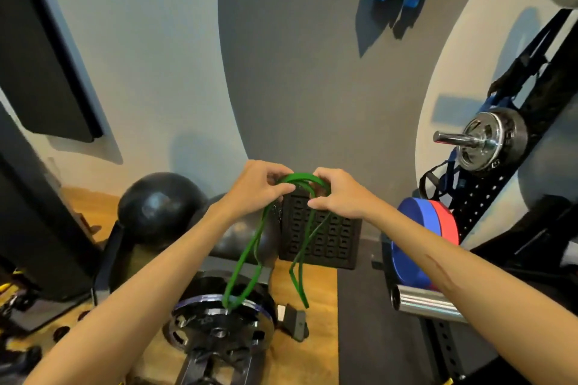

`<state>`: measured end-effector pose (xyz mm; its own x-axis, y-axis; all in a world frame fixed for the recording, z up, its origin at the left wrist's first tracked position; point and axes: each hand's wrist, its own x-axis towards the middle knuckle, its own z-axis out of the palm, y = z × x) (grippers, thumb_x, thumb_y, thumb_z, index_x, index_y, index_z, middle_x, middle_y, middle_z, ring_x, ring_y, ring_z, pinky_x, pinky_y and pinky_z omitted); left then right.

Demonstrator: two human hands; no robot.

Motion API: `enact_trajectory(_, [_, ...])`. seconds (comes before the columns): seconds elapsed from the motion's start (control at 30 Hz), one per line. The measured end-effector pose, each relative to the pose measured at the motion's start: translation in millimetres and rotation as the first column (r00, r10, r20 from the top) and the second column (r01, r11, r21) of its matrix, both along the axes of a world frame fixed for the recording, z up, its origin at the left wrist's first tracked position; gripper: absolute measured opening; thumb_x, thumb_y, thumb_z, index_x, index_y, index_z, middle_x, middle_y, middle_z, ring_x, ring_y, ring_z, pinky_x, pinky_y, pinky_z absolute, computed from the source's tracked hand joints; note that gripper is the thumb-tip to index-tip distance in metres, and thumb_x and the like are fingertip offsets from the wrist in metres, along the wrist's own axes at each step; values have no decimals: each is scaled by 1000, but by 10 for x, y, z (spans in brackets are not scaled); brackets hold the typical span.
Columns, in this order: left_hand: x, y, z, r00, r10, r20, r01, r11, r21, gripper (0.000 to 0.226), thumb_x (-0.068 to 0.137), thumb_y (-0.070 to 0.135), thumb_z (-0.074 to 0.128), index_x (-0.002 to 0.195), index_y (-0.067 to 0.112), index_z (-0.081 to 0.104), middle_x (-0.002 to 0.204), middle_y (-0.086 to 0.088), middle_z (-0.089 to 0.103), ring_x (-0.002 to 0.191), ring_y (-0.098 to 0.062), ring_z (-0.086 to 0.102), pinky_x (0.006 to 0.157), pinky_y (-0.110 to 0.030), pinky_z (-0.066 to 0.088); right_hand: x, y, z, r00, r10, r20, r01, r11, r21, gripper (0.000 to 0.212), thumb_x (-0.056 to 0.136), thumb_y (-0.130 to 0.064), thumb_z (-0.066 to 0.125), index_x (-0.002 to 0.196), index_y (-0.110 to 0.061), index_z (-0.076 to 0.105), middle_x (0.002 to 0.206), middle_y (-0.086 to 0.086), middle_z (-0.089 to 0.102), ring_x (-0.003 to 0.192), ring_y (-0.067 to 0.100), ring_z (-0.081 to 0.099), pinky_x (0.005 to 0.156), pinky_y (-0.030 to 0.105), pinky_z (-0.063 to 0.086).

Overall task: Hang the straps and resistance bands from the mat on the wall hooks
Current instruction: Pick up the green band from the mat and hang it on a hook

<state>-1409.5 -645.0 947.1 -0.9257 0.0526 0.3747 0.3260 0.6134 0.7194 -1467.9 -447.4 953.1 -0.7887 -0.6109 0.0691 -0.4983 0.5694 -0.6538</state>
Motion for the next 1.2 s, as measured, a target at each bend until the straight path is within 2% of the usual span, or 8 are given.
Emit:
enact_trajectory(0.17, [-583, -13, 139, 999, -29, -39, 28, 999, -43, 14, 82, 11, 72, 94, 17, 76, 75, 1, 71, 59, -15, 68, 67, -24, 53, -395, 38, 49, 1000, -31, 2, 31, 999, -13, 12, 84, -19, 64, 84, -17, 52, 74, 0, 52, 66, 14, 50, 64, 32, 39])
enact_trajectory(0.27, [-883, 67, 273, 988, -53, -144, 30, 987, -159, 17, 85, 9, 69, 99, 14, 76, 75, 3, 62, 60, -11, 59, 66, -20, 45, -640, 114, 168, 992, -63, 113, 74, 993, -91, 13, 85, -10, 60, 87, -19, 51, 71, -2, 60, 68, 13, 60, 69, 32, 45])
enact_trajectory(0.43, [-1354, 160, 549, 973, -21, -230, -34, 972, -233, 13, 89, 7, 63, 98, 6, 73, 79, 1, 56, 64, -4, 52, 73, -33, 47, -940, 157, 320, 992, -20, 128, 19, 1000, 7, 27, 78, -17, 62, 104, -16, 55, 97, 10, 66, 86, 23, 68, 84, 45, 56])
enact_trajectory(0.6, [-1868, 216, 845, 948, 125, -291, -136, 990, -20, 6, 89, 13, 63, 89, 12, 69, 69, 4, 59, 61, -19, 60, 64, -33, 52, -1383, 410, 525, 979, -68, 194, 94, 987, -128, 12, 88, -4, 55, 99, -6, 58, 79, 6, 59, 70, 20, 61, 83, 48, 55])
enact_trajectory(0.83, [-2633, 277, 1184, 983, -148, -109, 176, 933, 314, 9, 89, 2, 61, 83, -3, 65, 63, -9, 55, 51, -17, 49, 48, -25, 44, -2092, 553, 855, 955, -15, 295, 114, 941, -319, 27, 98, -4, 51, 124, -1, 50, 92, 11, 61, 84, 21, 62, 83, 38, 56])
enact_trajectory(1.0, [-3334, 188, 1517, 963, -246, -108, 268, 884, 382, 12, 91, -1, 54, 81, 2, 61, 62, -10, 55, 48, -20, 53, 47, -25, 48, -2789, 357, 1335, 986, -120, 112, 152, 924, -351, 22, 98, -8, 51, 120, -5, 53, 75, 2, 51, 68, 12, 52, 69, 22, 49])
enact_trajectory(1.1, [-3820, 14, 1741, 967, -238, -93, 255, 878, 405, 14, 91, 0, 53, 79, 5, 59, 62, -10, 58, 46, -22, 56, 47, -26, 50, -3251, 214, 1615, 967, -253, 30, 243, 878, -413, 19, 98, -11, 52, 117, -8, 53, 72, 1, 50, 63, 10, 48, 66, 25, 45])
enact_trajectory(1.2, [-4276, -150, 1989, 957, -258, -128, 288, 871, 397, 10, 92, 4, 58, 83, 5, 62, 69, -13, 64, 52, -24, 62, 53, -29, 54, -3645, 72, 1839, 942, -336, -12, 299, 854, -426, 20, 101, -16, 48, 120, -13, 46, 89, 6, 59, 73, 14, 52, 74, 33, 50])
